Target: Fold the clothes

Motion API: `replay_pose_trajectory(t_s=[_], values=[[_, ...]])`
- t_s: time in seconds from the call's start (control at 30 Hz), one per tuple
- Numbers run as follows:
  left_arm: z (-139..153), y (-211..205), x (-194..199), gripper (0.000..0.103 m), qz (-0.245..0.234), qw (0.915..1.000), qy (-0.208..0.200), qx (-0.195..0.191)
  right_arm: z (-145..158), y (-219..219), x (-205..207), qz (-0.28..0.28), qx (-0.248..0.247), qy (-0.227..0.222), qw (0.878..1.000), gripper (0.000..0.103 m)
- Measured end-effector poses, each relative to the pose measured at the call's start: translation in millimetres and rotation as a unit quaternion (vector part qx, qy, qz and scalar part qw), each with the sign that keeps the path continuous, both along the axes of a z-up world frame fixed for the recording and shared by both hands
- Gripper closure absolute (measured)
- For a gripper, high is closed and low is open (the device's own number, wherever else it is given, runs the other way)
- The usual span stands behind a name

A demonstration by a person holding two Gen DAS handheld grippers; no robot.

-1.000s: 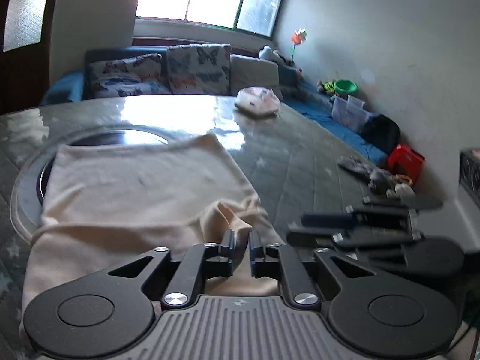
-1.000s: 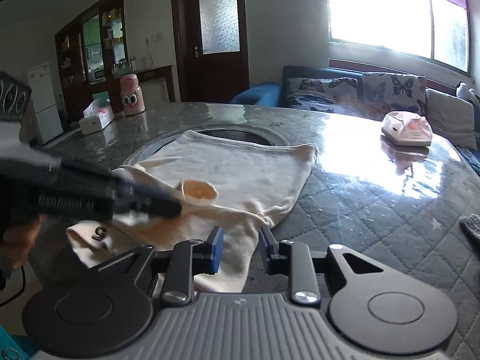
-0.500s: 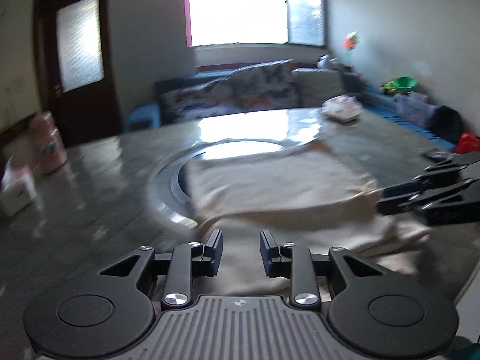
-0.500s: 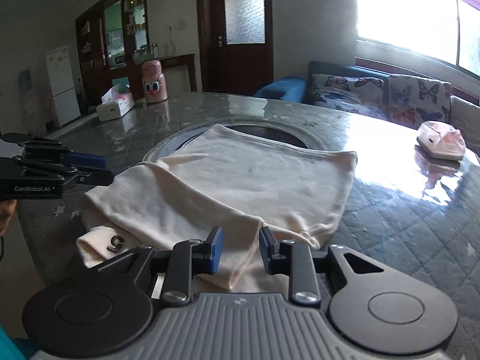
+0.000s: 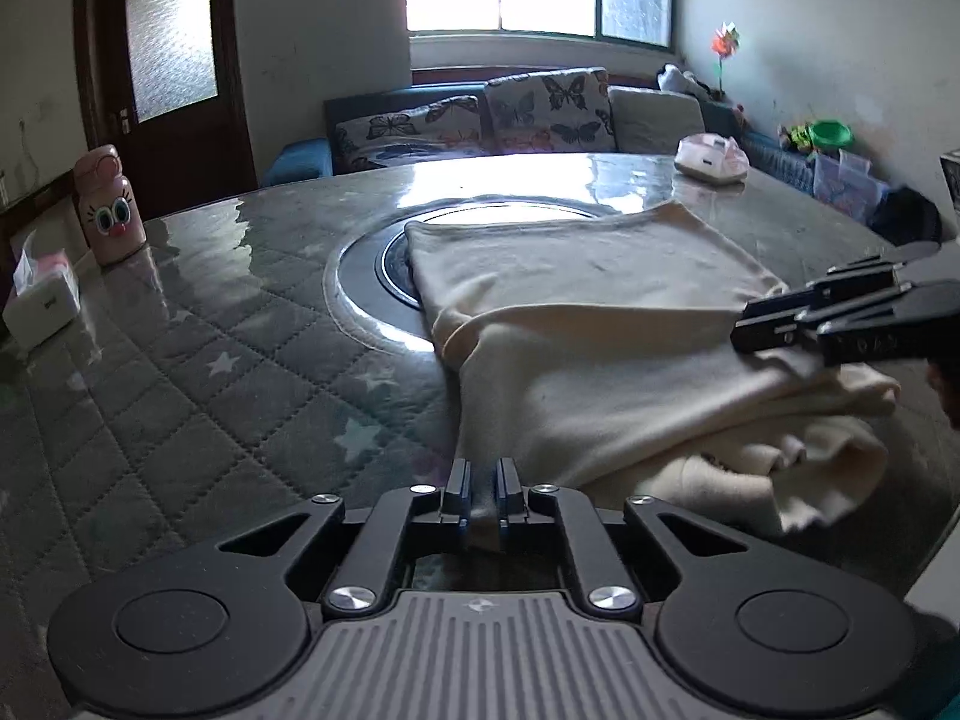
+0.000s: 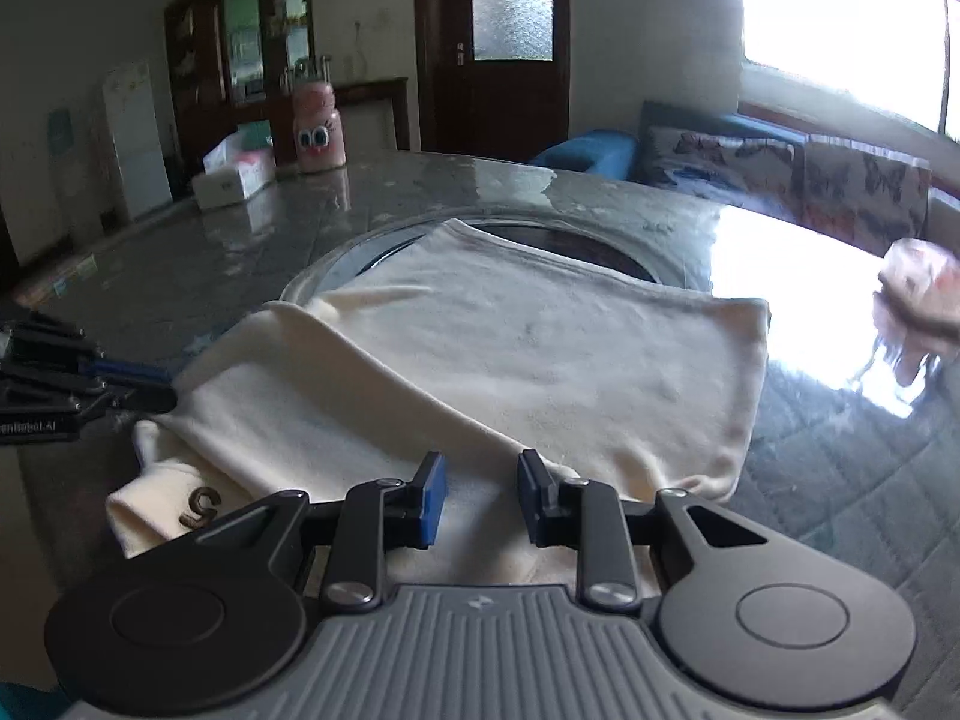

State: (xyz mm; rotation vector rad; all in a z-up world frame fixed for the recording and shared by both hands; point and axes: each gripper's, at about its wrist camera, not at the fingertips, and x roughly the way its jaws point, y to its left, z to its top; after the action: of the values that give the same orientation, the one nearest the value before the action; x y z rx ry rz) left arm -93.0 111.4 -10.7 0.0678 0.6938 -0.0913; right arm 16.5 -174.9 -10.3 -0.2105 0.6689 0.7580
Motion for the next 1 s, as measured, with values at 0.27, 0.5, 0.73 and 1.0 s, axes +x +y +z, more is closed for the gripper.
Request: replay_pose_trajectory(t_s=[0.27,0.5,0.73,1.0], values=[[35,-3,31,0.092,-0.03,0.9976,-0.038,-0.049,13,3,-9,0.018,0.007,-0.022,1.0,0.074],[12,-16,79,0.092,-0.034,0.9986,-0.016,-0.039,6,10,-10,0.027,-0.013,-0.019,0.999,0.073],[5,-1,74,0.091,-0.031,0.9981,-0.009,-0.053,3,-1,-16,0.035,-0.023,-0.014,0.999,0.071],[6,-27,47,0.09,-0.088,0.9961,-0.009,-0.005,2,-9,-38,0.055,-0.043,-0.026,0.997,0.069]])
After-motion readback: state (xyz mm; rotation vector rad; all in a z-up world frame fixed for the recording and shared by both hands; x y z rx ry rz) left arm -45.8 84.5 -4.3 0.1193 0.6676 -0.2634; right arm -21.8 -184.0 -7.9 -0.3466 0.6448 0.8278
